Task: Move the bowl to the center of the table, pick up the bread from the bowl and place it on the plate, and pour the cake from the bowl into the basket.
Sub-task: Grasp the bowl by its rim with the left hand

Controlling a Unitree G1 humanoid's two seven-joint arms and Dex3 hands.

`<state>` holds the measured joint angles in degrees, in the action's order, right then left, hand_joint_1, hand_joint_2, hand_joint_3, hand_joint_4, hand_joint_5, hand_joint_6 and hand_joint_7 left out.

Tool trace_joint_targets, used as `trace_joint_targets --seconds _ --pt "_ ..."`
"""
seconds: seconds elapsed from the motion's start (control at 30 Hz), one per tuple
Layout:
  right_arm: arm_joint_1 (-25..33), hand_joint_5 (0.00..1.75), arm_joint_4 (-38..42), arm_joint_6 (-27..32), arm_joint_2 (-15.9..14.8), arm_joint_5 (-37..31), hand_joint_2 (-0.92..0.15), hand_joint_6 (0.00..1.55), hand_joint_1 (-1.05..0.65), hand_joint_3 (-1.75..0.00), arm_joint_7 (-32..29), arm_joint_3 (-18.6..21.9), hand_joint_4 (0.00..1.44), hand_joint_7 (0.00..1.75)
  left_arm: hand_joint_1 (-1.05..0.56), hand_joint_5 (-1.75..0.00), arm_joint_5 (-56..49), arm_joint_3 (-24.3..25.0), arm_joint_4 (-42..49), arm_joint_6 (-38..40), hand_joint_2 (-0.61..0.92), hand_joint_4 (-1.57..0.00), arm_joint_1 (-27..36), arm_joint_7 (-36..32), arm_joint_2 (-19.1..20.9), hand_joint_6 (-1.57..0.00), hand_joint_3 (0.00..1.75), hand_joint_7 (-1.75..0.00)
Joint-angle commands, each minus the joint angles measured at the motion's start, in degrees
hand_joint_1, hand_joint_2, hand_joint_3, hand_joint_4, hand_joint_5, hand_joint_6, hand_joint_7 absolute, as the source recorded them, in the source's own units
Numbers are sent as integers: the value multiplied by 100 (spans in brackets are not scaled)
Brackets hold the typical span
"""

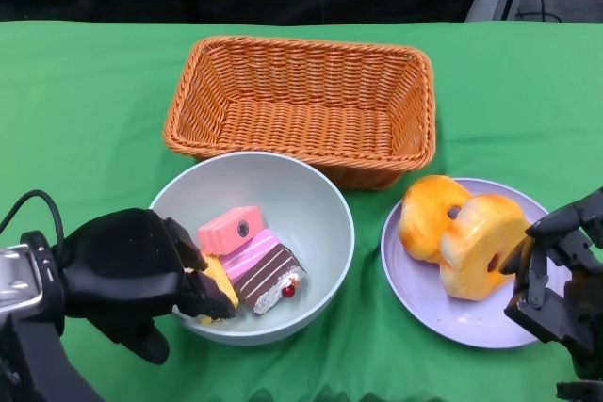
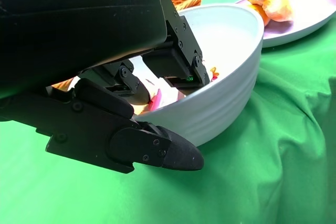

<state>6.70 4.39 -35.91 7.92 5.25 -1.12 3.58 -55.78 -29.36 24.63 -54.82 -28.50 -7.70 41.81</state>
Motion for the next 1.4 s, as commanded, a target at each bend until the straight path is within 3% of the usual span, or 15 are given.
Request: trace_joint_targets --seconds 0.03,0.17,0.53,1.4 --pt "-20 175 -1 -32 -4 5 -50 60 6 -135 -38 38 78 161 -67 -9 118 41 107 -94 92 -90 17 -8 54 -86 16 -6" --pt "-28 175 -1 -32 -11 23 -51 59 6 -136 -24 23 77 161 -68 -13 86 79 132 -124 92 -98 6 -51 103 -91 14 -7" --pt "-12 175 8 -68 -5 21 -51 59 8 -136 -20 11 77 163 -68 -15 166 79 192 -138 92 -99 -15 150 135 -93 13 -5" --pt "-68 175 149 -340 157 -169 -49 60 5 -137 -337 70 78 160 -69 -6 235 -246 877 -246 92 -87 -526 687 -325 -84 21 0"
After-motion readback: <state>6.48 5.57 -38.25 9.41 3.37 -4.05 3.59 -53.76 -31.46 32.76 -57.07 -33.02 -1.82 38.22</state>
